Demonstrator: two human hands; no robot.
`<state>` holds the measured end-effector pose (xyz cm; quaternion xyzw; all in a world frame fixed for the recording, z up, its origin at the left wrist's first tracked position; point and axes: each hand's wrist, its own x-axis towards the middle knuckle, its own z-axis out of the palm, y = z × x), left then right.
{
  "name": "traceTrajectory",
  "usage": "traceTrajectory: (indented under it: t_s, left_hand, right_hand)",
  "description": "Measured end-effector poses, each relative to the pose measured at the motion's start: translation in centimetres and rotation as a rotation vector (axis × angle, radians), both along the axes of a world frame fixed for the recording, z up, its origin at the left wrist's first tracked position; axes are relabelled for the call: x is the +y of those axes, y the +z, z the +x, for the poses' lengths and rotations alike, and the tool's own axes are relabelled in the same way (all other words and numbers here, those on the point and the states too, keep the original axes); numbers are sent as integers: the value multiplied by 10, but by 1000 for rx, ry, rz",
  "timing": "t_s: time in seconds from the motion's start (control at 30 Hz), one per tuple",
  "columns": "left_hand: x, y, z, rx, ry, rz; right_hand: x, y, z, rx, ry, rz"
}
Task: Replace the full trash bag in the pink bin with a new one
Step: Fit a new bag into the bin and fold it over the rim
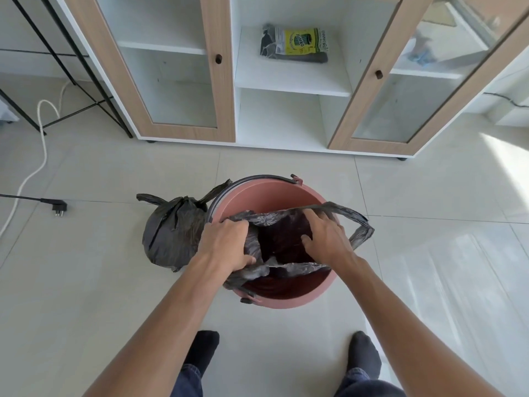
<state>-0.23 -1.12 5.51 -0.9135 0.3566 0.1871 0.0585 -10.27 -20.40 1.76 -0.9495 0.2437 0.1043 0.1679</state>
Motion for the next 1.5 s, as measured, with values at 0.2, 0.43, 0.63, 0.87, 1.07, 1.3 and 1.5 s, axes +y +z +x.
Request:
traceTrajectory:
  t_s: [0.2,0.43,0.63,0.87,1.07,1.3,1.5]
  left_hand:
    - [2,-3,23,-52,122,69]
    - [2,-16,74,137,229,-180]
    - [-4,-30,89,384,500,-441]
    - [-9,-45,102,521,619,-543]
    - [11,-62,106,740,768,-585]
    - [23,-78,102,807,795,-629]
    - [39,-87,81,705,719,-607]
  right_hand:
    - [-15,1,21,-110,-44,-17]
    - [-45,-6,64,-100,-27,-128]
    - [-65,-19,102,5,88,17]
    - [-79,-32,106,24,-28,208]
    - [-90,-56,83,-30,-248,455]
    - [-97,-62,58,-45,-440,804]
    - [-102,-87,31,-73,-732,795]
